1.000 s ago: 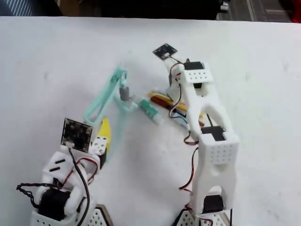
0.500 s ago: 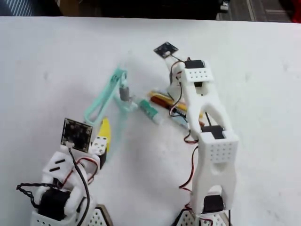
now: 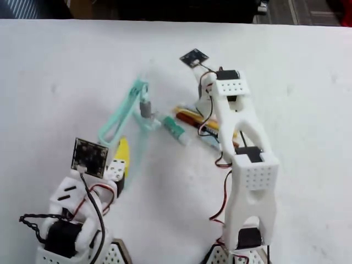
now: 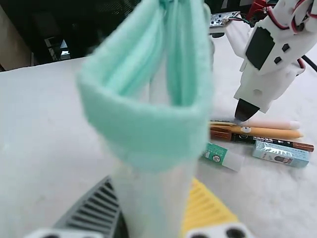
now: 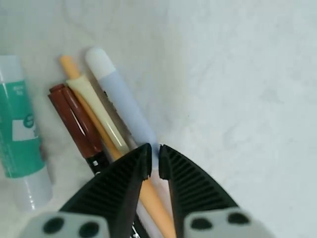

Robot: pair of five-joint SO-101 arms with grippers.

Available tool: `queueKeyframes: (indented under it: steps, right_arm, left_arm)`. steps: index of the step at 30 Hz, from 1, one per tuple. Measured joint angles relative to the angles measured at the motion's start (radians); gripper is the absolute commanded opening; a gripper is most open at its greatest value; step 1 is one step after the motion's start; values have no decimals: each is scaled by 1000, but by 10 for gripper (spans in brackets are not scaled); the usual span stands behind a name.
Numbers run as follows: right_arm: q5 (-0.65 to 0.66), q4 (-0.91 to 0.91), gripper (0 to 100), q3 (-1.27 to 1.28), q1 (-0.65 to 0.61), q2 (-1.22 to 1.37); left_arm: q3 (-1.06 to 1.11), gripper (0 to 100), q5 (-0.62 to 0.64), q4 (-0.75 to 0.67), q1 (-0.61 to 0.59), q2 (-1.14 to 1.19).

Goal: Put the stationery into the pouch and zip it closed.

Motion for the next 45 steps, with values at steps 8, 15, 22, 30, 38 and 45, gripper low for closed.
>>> queueKeyframes:
  steps: [8,15,22,30,38,45]
  right_arm:
    - [0,0,17,0,0,0]
    - [0,0,17,0,0,0]
    - [0,95,17,-58,18,-57]
    - [0,345,17,-204,20,-322]
    - [0,494,17,-221,-26,-598]
    - [-11,502,17,-221,-29,-890]
  left_arm:
    - [0,202,-3,0,-6,-9]
    - [0,202,-3,0,-6,-9]
    - [0,202,-5,0,-6,-9]
    - [0,207,-5,0,5,-9]
    - [0,207,-5,0,25,-11]
    - [0,207,-5,0,25,-11]
